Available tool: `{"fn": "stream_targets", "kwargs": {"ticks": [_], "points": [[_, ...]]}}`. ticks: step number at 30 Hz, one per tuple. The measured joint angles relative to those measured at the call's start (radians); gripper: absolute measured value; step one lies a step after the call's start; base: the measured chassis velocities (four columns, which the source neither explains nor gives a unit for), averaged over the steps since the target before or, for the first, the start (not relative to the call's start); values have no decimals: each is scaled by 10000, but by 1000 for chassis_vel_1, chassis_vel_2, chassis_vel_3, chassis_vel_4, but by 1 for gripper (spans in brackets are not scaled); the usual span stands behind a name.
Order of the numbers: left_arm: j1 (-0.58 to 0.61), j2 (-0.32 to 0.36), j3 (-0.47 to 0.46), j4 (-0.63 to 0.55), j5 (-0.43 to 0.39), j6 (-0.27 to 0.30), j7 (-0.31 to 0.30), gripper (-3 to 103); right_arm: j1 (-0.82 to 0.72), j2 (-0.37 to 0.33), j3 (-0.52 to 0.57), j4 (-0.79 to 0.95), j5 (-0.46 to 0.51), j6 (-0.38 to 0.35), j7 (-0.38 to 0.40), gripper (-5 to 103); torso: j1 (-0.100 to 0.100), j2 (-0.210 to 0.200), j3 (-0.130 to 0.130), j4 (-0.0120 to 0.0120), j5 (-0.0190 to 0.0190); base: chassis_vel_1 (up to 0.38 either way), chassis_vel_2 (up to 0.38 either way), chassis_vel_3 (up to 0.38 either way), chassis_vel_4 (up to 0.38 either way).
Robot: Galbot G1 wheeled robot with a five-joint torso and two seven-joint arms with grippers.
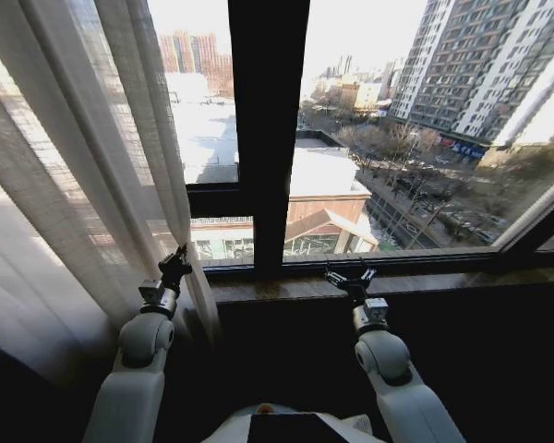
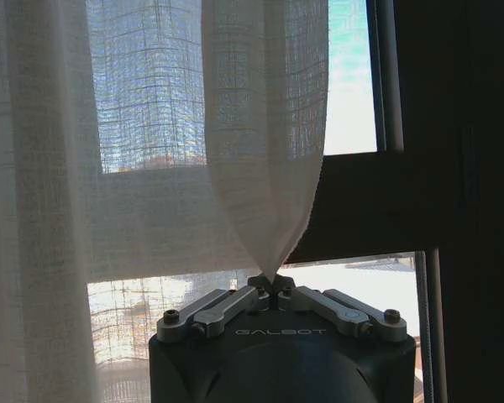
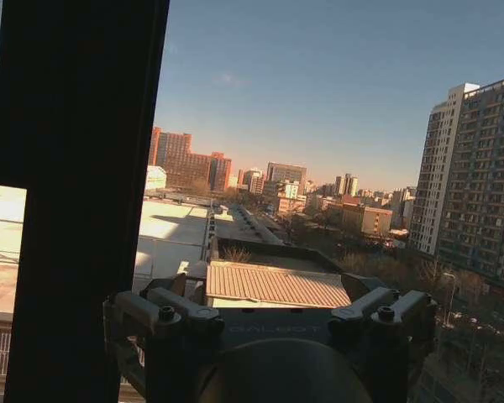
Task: Open the curtains by pulling them apart, changing their state from closed to fully open.
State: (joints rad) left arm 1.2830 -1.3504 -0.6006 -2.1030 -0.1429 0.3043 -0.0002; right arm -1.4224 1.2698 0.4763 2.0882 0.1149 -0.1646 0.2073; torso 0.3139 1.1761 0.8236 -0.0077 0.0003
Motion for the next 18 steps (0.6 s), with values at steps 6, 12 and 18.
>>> {"fn": "stream_targets", "kwargs": {"ticks": [6,12,18], "points": [[11,-38,2,-14,36,1,-12,0,-14,-46,39,6,-1,7,1,100,0,0,0,0,0,47,49,-38,-53],[77,-57,2,-85,60,9,-16,0,-30,-33,2,18,-8,14,2,100,0,0,0,1,-2,172,150,-154,-174],[155,-83,-10,-142,71,10,-16,0,-82,-23,-23,59,-15,40,3,100,1,0,-1,2,-4,264,290,-269,-268]]}}
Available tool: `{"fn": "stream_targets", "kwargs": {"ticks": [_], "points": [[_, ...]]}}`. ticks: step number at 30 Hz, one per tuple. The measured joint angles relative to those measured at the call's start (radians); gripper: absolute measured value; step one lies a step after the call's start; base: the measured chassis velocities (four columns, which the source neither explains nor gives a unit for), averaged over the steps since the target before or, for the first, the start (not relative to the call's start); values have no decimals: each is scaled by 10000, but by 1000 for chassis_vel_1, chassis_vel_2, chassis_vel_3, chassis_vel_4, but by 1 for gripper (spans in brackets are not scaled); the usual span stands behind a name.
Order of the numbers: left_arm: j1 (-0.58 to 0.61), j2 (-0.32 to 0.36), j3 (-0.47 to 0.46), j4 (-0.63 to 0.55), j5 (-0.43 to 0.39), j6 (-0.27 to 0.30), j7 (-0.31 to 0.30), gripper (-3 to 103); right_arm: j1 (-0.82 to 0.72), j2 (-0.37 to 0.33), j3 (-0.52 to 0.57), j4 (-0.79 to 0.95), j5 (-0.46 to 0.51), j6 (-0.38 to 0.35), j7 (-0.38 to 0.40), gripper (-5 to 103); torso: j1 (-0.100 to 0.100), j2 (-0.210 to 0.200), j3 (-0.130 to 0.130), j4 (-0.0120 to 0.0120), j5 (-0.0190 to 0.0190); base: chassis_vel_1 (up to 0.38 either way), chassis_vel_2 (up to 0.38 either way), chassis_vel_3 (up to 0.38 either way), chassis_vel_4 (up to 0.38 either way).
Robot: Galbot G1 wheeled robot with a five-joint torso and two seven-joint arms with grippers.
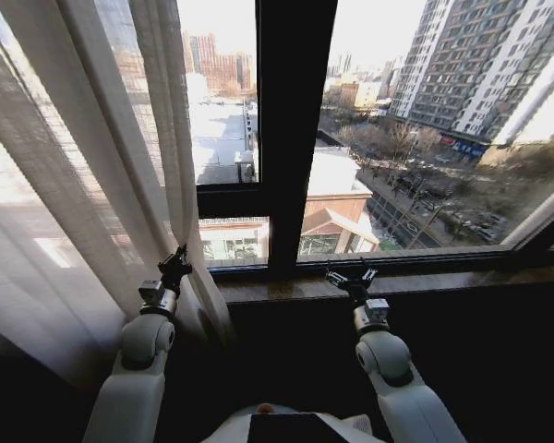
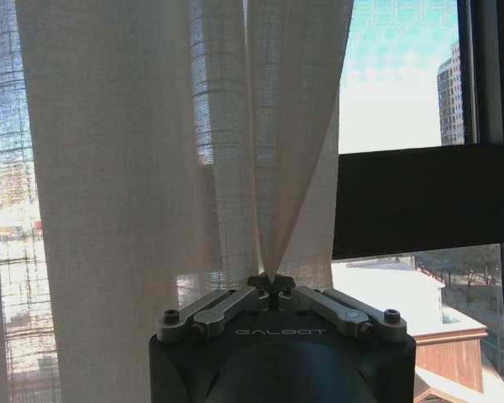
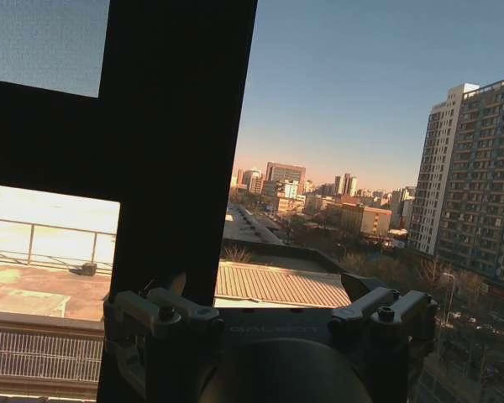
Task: Open the curtains by pulling them apart, changing their state from closed to fully open.
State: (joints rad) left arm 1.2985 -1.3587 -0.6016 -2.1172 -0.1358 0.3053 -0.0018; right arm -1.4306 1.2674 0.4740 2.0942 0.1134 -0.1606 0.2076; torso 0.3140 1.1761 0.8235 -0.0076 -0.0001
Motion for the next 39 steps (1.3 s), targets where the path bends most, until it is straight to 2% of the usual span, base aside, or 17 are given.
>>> {"fn": "stream_targets", "kwargs": {"ticks": [39], "points": [[514,-287,-145,-543,141,-173,13,0,-260,-22,-138,303,-24,34,-3,100,0,-1,0,-1,5,346,347,-351,-344]]}}
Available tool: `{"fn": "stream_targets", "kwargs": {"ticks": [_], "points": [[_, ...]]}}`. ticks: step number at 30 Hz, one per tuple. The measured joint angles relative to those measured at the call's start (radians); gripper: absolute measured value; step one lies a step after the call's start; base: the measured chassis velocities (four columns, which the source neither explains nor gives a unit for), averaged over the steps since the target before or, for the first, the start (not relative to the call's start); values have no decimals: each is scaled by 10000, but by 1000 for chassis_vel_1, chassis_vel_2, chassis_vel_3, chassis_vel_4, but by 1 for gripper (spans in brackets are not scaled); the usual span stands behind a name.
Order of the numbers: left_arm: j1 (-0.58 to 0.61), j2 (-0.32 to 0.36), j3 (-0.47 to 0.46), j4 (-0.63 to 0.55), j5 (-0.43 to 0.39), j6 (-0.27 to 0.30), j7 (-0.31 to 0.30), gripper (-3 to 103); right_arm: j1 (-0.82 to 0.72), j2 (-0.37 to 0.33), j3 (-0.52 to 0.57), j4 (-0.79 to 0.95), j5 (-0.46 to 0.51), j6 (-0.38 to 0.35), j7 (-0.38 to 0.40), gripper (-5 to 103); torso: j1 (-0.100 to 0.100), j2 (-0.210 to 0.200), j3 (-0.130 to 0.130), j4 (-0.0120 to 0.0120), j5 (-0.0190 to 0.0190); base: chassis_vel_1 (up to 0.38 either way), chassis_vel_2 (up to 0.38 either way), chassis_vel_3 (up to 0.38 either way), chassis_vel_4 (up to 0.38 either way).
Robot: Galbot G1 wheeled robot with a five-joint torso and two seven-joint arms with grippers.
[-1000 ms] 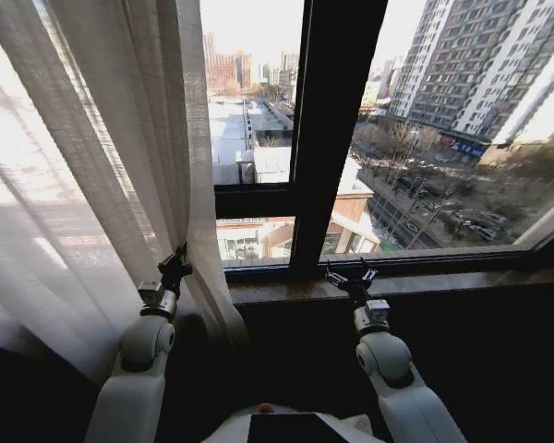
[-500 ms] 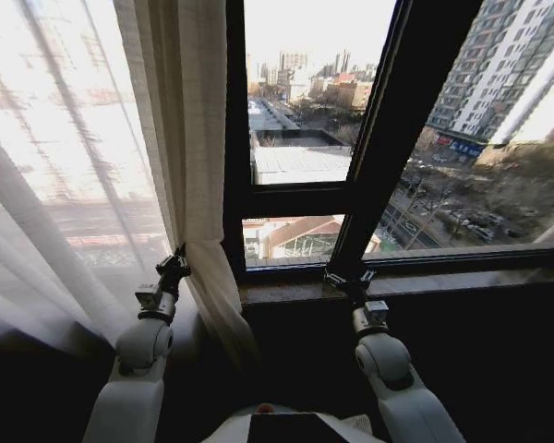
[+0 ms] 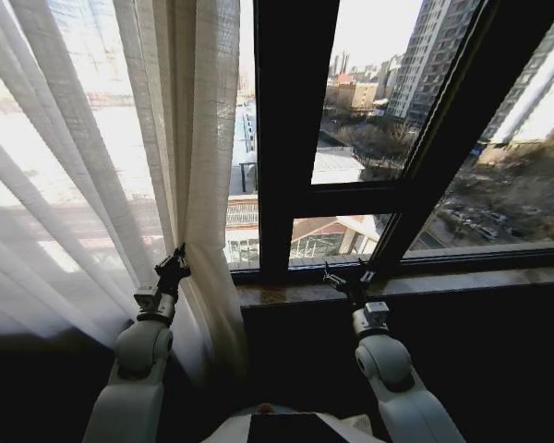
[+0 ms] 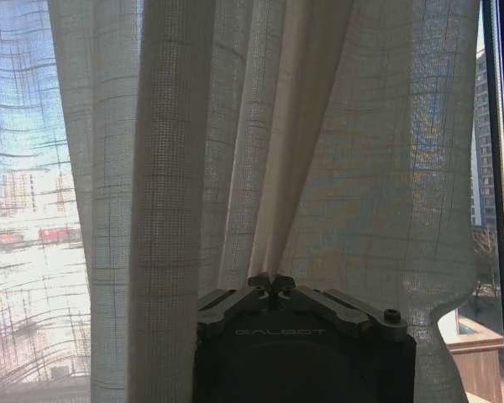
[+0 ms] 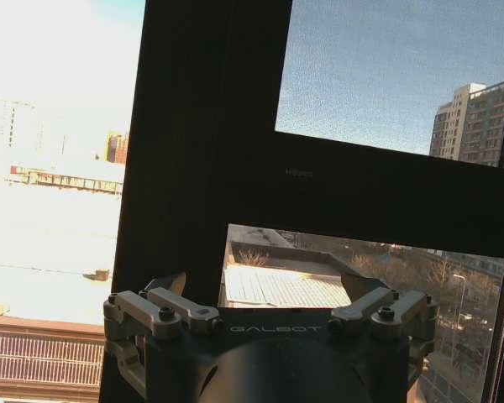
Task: Open the curtains by pulling them apart, changing their state from closed to fully open.
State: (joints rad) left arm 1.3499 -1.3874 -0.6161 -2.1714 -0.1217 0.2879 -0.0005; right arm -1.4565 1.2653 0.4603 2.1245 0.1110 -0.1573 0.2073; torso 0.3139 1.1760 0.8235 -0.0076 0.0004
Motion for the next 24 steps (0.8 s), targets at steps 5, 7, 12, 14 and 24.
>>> {"fn": "stream_targets", "kwargs": {"ticks": [5,7,12,14,24], "points": [[74,-20,-28,-54,23,-67,-2,0,-45,-2,-39,63,-33,6,-3,100,0,1,0,0,-1,344,360,-344,-361],[89,-27,-34,-66,26,-72,-1,0,-52,-2,-53,67,-39,6,-4,100,1,0,1,0,0,343,353,-342,-355],[211,-64,-57,-132,48,-111,-3,0,-82,17,-186,76,-167,12,-4,100,1,1,0,0,-2,335,365,-340,-354],[227,-67,-59,-141,52,-116,-3,0,-87,20,-203,77,-185,12,-4,100,1,1,0,0,-4,353,362,-345,-350],[300,-92,-98,-156,55,-189,0,0,-129,29,-284,78,-234,108,-33,100,1,1,0,0,1,358,343,-367,-337]]}}
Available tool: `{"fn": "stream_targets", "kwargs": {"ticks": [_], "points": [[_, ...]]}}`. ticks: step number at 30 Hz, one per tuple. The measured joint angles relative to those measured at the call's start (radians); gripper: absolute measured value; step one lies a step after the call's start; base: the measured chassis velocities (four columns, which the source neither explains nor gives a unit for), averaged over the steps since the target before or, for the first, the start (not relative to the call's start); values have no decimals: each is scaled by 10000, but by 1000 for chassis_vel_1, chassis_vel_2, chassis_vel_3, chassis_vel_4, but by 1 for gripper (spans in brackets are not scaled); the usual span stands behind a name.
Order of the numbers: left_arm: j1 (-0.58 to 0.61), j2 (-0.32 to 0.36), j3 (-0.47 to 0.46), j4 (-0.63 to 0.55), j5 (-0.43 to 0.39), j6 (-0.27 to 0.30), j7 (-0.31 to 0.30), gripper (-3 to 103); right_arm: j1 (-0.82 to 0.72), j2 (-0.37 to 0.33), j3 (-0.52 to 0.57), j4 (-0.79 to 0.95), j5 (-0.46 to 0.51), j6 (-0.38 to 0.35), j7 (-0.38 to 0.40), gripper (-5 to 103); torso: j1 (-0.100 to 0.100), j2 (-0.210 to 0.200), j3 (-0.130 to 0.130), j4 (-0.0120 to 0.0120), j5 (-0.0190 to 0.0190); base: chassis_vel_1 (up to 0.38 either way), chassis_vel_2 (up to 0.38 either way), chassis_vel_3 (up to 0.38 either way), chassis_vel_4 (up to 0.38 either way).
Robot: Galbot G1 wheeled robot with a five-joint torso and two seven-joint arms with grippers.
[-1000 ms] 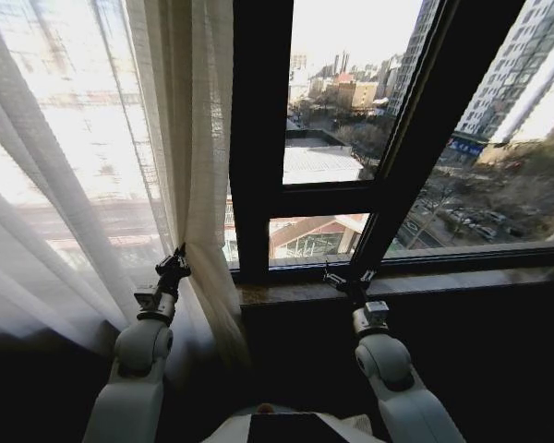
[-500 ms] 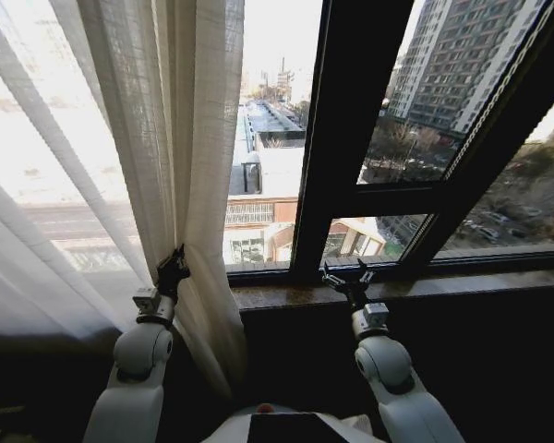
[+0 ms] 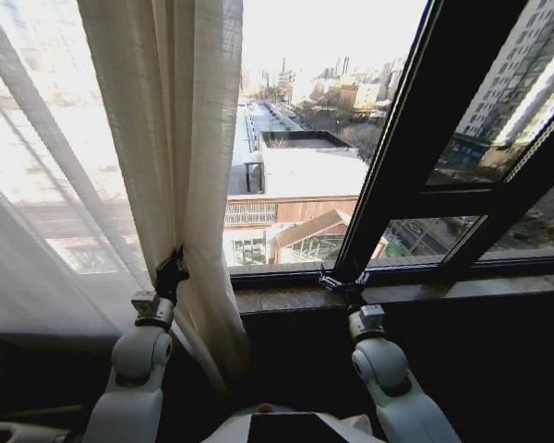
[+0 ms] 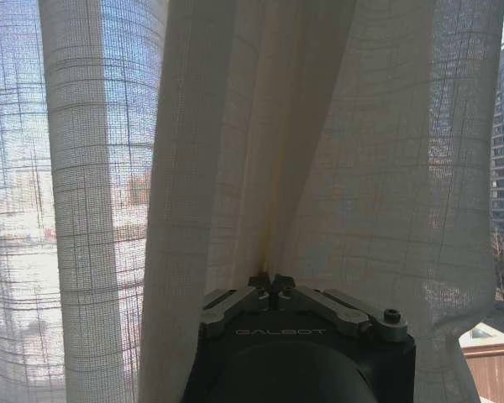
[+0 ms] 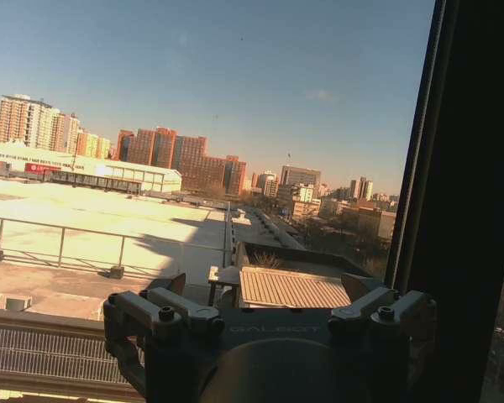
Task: Open the curtains by pulling them apart, changing their state from closed to fully open.
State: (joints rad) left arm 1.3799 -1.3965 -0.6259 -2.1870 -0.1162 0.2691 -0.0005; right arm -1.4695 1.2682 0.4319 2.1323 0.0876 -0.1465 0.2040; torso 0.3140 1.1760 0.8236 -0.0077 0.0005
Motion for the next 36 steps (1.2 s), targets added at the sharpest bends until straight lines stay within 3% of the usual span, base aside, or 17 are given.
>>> {"fn": "stream_targets", "kwargs": {"ticks": [8,13,20,25,28,36], "points": [[85,-79,5,-98,3,-2,-16,0,21,44,-160,-85,-14,153,12,100,0,1,-1,3,-9,158,155,-162,-158],[162,-133,-72,-110,-13,-33,-14,0,41,43,-212,-101,-36,149,14,100,-2,0,0,-4,7,0,0,0,0],[82,-323,-585,-22,-148,-65,-76,0,92,110,-352,-183,-99,138,16,100,-2,0,0,0,-2,-14,-15,12,15],[-1,-376,-1554,37,-769,0,-130,0,82,117,-358,-201,-123,138,11,100,-2,0,0,0,-7,0,0,0,0],[18,-309,-2890,355,-1332,-87,-29,0,79,84,-303,-237,-125,153,6,100,-2,0,0,-1,0,0,0,0,0],[208,155,-4940,1123,-2505,-306,156,0,235,28,-400,-340,-124,161,-21,100,-1,1,0,2,-6,0,0,0,0]]}}
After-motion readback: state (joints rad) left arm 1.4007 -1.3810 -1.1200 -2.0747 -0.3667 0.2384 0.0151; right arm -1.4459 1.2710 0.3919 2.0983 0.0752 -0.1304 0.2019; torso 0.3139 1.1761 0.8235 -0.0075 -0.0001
